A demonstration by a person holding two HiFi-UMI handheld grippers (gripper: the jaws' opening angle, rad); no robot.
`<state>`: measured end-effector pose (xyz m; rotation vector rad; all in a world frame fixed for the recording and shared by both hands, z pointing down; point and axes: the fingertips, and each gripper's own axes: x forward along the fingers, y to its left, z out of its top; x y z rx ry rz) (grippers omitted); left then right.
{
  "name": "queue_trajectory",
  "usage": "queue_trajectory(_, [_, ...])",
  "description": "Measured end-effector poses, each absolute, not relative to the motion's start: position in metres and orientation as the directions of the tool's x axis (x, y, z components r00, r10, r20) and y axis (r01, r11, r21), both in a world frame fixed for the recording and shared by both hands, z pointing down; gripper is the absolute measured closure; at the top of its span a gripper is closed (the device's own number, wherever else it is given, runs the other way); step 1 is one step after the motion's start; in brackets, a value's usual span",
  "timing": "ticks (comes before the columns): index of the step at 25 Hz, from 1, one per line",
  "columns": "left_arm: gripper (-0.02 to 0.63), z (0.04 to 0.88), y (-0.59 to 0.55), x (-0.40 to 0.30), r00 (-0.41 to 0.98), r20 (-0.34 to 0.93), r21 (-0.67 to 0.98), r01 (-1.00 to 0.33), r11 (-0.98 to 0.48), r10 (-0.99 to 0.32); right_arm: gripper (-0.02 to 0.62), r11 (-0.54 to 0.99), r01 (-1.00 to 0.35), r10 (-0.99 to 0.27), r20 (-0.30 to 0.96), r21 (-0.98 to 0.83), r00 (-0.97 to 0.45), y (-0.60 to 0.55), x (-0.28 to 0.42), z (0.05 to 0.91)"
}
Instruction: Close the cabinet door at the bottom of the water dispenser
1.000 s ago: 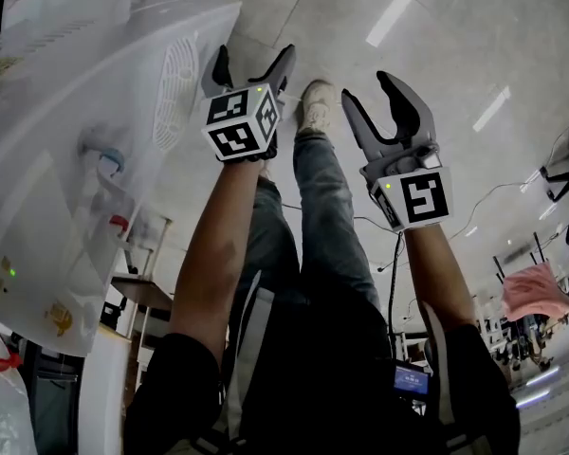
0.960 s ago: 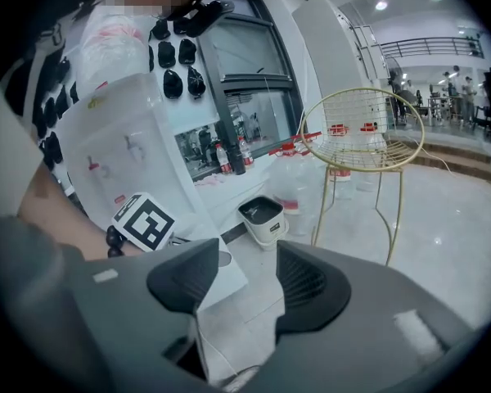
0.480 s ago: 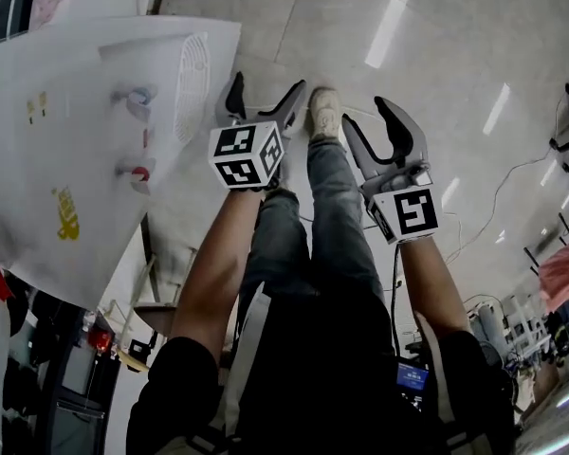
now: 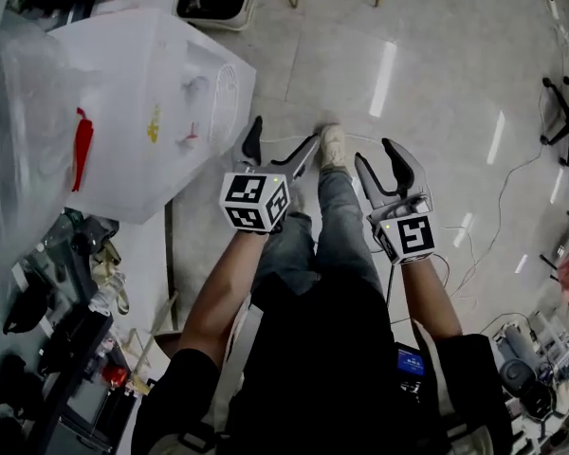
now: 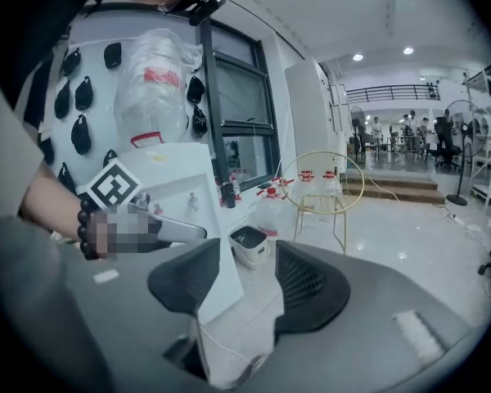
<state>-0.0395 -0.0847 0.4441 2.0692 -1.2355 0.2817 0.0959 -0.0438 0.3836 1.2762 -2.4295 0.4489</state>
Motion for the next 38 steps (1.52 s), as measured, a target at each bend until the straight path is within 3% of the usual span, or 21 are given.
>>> queue_trajectory(11, [0.171, 0.284, -0.032, -0.050, 0.578, 0.412, 0.400, -0.809, -0.430, -0.704, 0.387, 0.636, -0.772, -0.714, 0.386, 0.009, -0.584, -0.004, 0.075, 0.261])
queue_trajectory(18, [0.315, 0.183, -0.014, -0.077, 0.578, 0.298, 0.342, -0.807, -0.481, -0.760, 0.387, 0.655, -0.755, -0.729, 0.288, 0.033, -0.621, 0.012, 0.040, 0.174])
queue_trajectory(22, [0.466, 0.147, -0.001, -0.091, 0.605, 0.257, 0.286, -0.793, -0.539, -0.754, 0.388, 0.667, -0.744, -0.726, 0.256, 0.036, -0.638, 0.020, 0.024, 0.147])
queue_trajectory(27, [0.600, 0.126, 0.019, -0.113, 0.564, 0.250, 0.280, -0.820, -0.498, -0.787, 0.400, 0.662, -0.747, -0.715, 0.248, -0.058, -0.653, 0.027, 0.019, 0.128])
queue_trajectory(38, [0.600, 0.078, 0.024, -0.131, 0.492, 0.216, 0.187, -0.869, -0.458, -0.844, 0.511, 0.715, -0.689, -0.667, 0.182, -0.115, -0.722, 0.012, 0.028, 0.090])
